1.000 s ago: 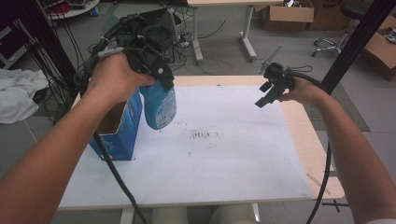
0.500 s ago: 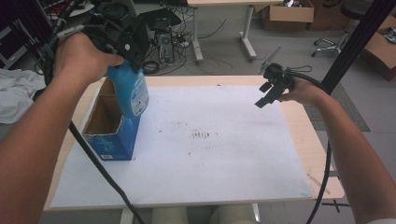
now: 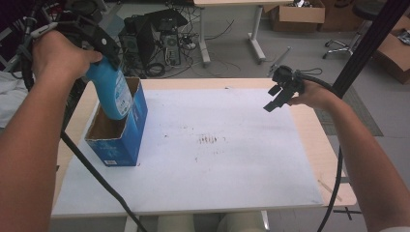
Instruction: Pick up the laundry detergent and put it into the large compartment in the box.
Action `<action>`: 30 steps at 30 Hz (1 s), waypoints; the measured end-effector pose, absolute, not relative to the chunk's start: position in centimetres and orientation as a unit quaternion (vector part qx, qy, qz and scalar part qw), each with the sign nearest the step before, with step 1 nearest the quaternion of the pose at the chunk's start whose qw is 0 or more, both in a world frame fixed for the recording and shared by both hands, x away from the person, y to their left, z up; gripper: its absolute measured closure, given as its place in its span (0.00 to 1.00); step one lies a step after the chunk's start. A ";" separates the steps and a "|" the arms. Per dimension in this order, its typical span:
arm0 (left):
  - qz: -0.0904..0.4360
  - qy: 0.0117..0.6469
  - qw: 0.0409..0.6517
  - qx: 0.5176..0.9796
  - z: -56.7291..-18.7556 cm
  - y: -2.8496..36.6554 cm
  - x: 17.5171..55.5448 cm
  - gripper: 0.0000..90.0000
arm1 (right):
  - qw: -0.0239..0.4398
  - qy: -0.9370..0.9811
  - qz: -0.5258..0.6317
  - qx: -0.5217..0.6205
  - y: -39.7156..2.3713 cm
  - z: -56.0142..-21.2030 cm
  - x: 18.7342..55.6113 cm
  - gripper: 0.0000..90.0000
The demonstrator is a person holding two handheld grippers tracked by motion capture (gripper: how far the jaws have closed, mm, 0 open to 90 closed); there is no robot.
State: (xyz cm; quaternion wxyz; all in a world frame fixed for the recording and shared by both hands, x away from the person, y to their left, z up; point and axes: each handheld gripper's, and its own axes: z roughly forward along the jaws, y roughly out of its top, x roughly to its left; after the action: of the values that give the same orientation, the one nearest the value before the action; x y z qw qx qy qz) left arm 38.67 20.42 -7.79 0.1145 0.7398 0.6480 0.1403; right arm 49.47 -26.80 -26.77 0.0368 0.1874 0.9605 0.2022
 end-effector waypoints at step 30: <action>0.147 0.681 0.096 0.711 -14.9 24.0 40.3 0.42 | 0.039 0.961 0.195 0.191 -26.9 -26.8 49.6 0.22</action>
State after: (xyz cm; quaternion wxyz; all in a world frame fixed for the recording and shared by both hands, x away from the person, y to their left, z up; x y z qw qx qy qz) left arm 40.33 23.98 -14.87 0.0957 0.7106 0.6814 0.1468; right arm 49.60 -26.89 -26.85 0.0393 0.1910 0.9613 0.1948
